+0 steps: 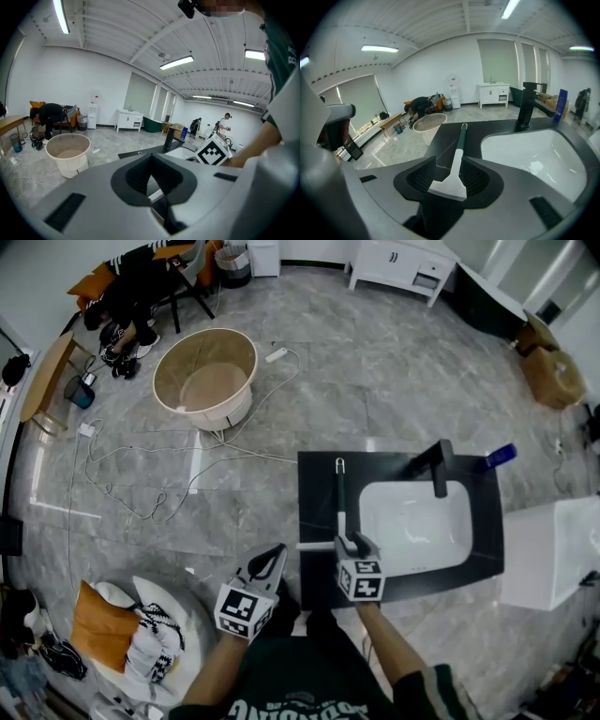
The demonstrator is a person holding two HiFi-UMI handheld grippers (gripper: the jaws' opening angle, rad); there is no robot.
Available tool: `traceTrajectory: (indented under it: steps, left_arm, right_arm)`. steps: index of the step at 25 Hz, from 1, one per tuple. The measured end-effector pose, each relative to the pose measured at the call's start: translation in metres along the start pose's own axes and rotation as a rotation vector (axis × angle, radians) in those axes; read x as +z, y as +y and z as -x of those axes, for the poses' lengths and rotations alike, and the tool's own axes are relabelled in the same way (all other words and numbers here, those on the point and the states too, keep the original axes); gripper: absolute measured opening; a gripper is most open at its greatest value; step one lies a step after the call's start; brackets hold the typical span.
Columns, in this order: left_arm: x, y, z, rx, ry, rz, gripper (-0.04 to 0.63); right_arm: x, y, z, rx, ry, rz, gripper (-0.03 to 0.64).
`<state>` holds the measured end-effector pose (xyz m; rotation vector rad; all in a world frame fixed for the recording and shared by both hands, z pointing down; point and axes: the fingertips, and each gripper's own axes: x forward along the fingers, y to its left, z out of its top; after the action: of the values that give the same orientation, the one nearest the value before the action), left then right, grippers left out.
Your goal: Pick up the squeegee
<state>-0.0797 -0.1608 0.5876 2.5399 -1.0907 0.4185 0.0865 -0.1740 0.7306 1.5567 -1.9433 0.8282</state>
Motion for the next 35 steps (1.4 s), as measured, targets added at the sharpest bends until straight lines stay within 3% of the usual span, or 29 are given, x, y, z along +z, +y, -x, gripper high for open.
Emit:
traceTrajectory:
  steps: [14,21,30,35]
  left_arm:
    - [-0.018,0.017,0.027,0.072,0.024,0.048,-0.002]
    - [-0.027,0.026,0.036,0.098,0.036,0.067,-0.002]
    - [-0.034,0.025,0.037,0.094,0.047,0.071,-0.002]
    - [-0.033,0.023,0.036,0.087,0.044,0.064,-0.002]
  right_arm:
    - [-0.013,-0.012,-0.044,-0.083,0.176,-0.011,0.15]
    - [-0.025,-0.002,-0.055,-0.068,0.26,-0.077,0.144]
    - [-0.026,0.003,-0.056,-0.041,0.3,-0.153,0.094]
    - [-0.023,0.006,-0.055,-0.026,0.298,-0.144,0.08]
